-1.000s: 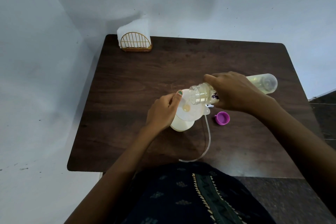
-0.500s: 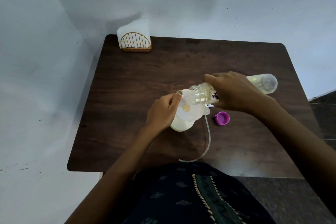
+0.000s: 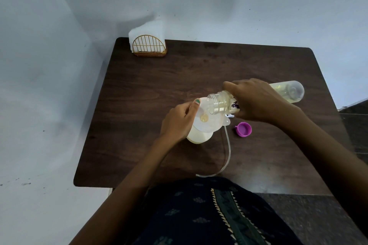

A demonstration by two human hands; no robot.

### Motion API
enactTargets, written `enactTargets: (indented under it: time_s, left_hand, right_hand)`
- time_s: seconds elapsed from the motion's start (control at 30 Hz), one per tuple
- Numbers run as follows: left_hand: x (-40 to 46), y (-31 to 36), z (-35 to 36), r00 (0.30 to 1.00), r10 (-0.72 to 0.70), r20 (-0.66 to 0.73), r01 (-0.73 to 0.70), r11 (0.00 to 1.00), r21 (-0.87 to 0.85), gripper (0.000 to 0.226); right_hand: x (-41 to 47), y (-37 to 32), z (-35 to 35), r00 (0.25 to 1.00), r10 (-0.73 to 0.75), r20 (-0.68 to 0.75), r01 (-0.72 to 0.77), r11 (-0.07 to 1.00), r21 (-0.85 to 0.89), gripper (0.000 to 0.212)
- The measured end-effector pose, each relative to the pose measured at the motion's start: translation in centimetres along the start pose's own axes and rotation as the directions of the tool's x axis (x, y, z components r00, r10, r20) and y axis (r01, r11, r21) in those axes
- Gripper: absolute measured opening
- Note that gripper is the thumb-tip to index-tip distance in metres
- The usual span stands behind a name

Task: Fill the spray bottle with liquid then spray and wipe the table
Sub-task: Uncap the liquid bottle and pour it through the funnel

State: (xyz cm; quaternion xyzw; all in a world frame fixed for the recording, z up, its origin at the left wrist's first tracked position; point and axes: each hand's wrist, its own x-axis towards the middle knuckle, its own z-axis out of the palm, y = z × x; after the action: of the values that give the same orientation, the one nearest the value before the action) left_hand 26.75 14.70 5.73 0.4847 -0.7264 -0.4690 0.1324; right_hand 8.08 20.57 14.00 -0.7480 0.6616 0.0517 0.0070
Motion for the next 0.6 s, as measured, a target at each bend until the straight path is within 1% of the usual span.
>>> enactTargets:
  time_s: [0.1, 0.27, 0.6]
  left_hand:
    - [-0.04, 0.08, -0.04, 1.0, 0.0, 0.008, 0.0, 1.0, 0.005, 0.032]
    - [-0.14, 0.09, -0.13, 1.0, 0.005, 0.01, -0.005, 1.0, 0.004, 0.038]
    - [-0.19, 0.09, -0.11, 1.0, 0.011, 0.004, -0.011, 1.0, 0.003, 0.04]
  right_hand:
    - [0.02, -0.06, -0.06, 1.0, -0.004, 0.004, 0.004, 1.0, 0.001, 0.04]
    - [0.03, 0.0, -0.1, 1.0, -0.005, 0.003, 0.005, 1.0, -0.003, 0.041]
    - [0.1, 0.16, 0.26, 1.0, -0.002, 0.006, 0.002, 1.0, -0.001, 0.041]
